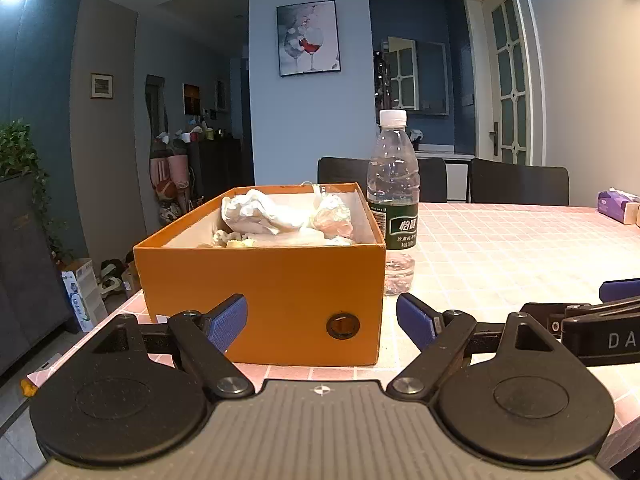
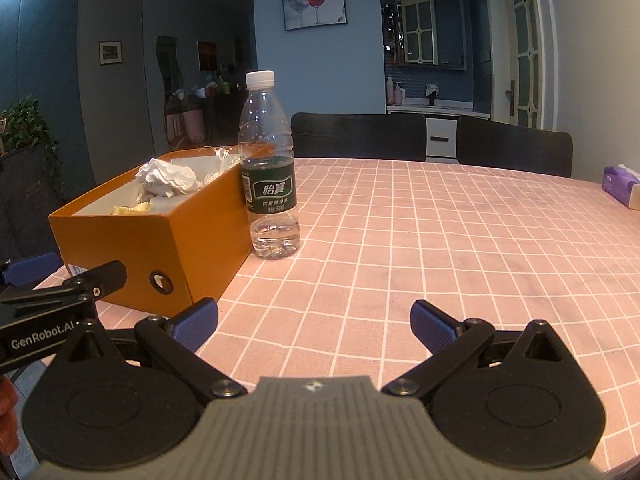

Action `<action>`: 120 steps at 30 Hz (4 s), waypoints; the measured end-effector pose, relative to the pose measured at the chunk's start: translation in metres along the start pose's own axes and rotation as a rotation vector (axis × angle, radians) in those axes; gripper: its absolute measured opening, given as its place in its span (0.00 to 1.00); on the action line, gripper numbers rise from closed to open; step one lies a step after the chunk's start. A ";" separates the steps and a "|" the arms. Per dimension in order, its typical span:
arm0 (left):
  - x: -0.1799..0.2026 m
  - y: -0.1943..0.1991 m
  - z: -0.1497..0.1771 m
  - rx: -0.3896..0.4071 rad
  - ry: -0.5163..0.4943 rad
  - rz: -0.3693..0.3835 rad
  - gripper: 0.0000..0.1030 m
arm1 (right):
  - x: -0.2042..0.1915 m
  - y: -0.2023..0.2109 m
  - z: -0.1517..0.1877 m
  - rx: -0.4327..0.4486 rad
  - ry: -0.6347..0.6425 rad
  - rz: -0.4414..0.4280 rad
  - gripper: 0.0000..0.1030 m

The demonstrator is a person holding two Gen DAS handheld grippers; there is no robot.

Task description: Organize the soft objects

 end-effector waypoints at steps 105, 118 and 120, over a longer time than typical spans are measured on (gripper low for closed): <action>-0.004 0.000 0.004 -0.036 -0.030 -0.003 0.96 | -0.008 -0.007 0.006 -0.031 0.015 -0.004 0.97; -0.005 -0.003 0.003 -0.040 -0.025 -0.003 0.96 | -0.008 -0.011 0.008 -0.044 0.010 0.000 0.97; -0.005 -0.004 0.003 -0.046 -0.022 -0.002 0.96 | -0.008 -0.013 0.008 -0.048 0.010 0.001 0.97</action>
Point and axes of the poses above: each gripper's, at about its wrist camera, not at the fingertips, and y roughly against the way its jaws point, x to its right, z to its underside, the point moved 1 cm from there along -y, roughly the way its jaws point, and after that the axes turned 11 degrees about -z, right-handed, at the moved point
